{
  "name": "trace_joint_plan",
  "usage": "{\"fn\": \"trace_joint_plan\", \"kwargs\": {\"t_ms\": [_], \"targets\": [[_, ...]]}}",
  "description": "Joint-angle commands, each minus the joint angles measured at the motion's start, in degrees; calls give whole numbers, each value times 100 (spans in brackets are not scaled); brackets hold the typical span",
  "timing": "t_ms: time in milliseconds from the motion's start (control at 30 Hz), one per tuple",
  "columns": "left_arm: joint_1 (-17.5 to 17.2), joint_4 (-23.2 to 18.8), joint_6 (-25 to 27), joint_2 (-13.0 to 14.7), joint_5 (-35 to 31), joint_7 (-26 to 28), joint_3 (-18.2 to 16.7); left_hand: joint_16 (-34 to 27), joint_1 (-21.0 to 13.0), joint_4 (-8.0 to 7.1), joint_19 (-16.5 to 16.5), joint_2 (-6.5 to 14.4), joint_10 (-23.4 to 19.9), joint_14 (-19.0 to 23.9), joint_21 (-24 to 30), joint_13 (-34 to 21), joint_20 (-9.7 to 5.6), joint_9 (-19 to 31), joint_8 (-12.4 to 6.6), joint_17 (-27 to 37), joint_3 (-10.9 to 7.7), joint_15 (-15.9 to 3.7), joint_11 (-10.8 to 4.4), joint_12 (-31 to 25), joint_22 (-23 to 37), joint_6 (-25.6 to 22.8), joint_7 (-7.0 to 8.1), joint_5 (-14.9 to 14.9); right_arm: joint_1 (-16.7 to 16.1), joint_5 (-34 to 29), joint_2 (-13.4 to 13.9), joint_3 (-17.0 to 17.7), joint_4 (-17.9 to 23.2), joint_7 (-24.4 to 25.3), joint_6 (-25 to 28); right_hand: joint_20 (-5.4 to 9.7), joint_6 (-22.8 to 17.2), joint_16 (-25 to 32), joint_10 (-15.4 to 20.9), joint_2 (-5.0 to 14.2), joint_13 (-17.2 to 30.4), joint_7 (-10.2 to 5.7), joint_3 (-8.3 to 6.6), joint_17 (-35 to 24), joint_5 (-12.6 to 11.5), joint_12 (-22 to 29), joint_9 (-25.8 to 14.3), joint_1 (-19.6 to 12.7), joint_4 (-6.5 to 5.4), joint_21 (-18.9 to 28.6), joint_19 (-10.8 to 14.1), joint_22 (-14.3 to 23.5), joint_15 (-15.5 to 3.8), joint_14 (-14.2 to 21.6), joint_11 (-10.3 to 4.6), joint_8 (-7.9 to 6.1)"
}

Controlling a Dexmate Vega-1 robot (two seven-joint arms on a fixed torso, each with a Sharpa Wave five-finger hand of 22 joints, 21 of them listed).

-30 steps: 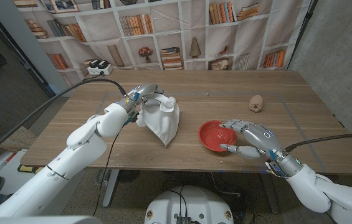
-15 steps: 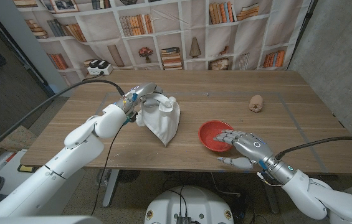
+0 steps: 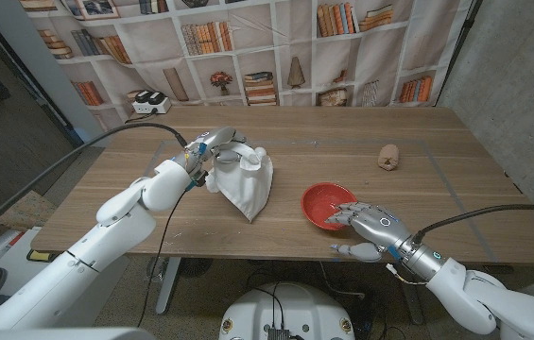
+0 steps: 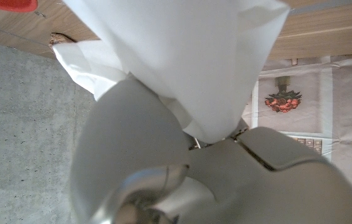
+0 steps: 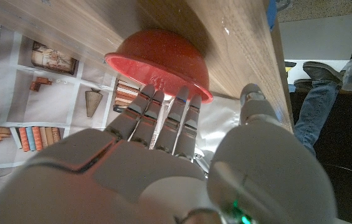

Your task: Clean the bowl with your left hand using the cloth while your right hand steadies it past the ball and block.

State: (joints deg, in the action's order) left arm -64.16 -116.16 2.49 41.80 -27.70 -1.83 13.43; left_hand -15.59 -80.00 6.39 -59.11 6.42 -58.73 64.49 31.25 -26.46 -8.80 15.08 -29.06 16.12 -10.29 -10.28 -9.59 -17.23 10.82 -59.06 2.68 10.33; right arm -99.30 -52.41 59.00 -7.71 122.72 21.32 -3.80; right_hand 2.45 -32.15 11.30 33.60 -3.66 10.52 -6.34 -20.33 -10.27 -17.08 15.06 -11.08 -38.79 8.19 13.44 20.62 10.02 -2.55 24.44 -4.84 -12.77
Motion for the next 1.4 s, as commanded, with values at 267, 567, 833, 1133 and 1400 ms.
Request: {"fn": "trace_joint_plan", "kwargs": {"t_ms": [267, 567, 833, 1133, 1400], "targets": [[75, 118, -18, -12, 45, 134, 105, 22, 21, -32, 57, 10, -24, 156, 55, -80, 16, 1, -52, 38, -36, -282, -58, 39, 11, 11, 38, 17, 138, 310, 154, -4, 94, -492, -7, 532, -50, 250, 82, 81, 28, -20, -89, -16, 51, -50, -17, 21, -50, 72, 494, 34, -777, 1029, 15, 43], [105, 140, -34, 3, 41, 190, 142, 34, 35, -40, 95, 9, -36, 137, 69, -118, 27, -6, -63, 51, -40, -278, -69, 53, 12, 18, 37, 15, 194, 309, 188, -41, 101, -599, 60, 540, -122, 258, 226, 92, 31, 0, -126, -13, 78, -25, -21, 22, -47, 38, 547, 37, -832, 1300, 32, 39], [155, 158, -2, 25, 60, 154, 179, 38, 48, -47, 113, 8, -60, 138, 95, -140, 33, -27, -75, 66, -45, -282, -83, 77, 12, 9, 71, 12, 402, 394, 213, -176, 12, -764, 35, 480, -238, 15, 388, 65, 33, -6, -213, -1, 106, -24, -24, -129, 39, 111, 946, 39, -726, 960, 48, 33], [220, 187, 34, 41, 75, 138, 238, 44, 58, -51, 129, 3, -70, 134, 115, -154, 35, -40, -84, 76, -48, -282, -95, 103, 11, 7, 72, 10, 380, 489, 149, -166, -32, -733, 208, 476, -299, 33, 504, 79, 34, 2, -267, -9, 130, -14, -28, -207, 52, 166, 1213, 41, -730, 1084, 39, 32], [283, 229, 7, 45, 80, 185, 285, 58, 66, -52, 178, -4, -83, 116, 124, -140, 50, -59, -88, 84, -53, -278, -93, 146, 10, 12, 76, 9, 445, 552, 95, -269, -112, -735, 274, 517, -460, 76, 751, 157, 35, -9, -369, -13, 149, 43, -33, -356, 80, 172, 1352, 46, -816, 1312, -26, -5]]}}
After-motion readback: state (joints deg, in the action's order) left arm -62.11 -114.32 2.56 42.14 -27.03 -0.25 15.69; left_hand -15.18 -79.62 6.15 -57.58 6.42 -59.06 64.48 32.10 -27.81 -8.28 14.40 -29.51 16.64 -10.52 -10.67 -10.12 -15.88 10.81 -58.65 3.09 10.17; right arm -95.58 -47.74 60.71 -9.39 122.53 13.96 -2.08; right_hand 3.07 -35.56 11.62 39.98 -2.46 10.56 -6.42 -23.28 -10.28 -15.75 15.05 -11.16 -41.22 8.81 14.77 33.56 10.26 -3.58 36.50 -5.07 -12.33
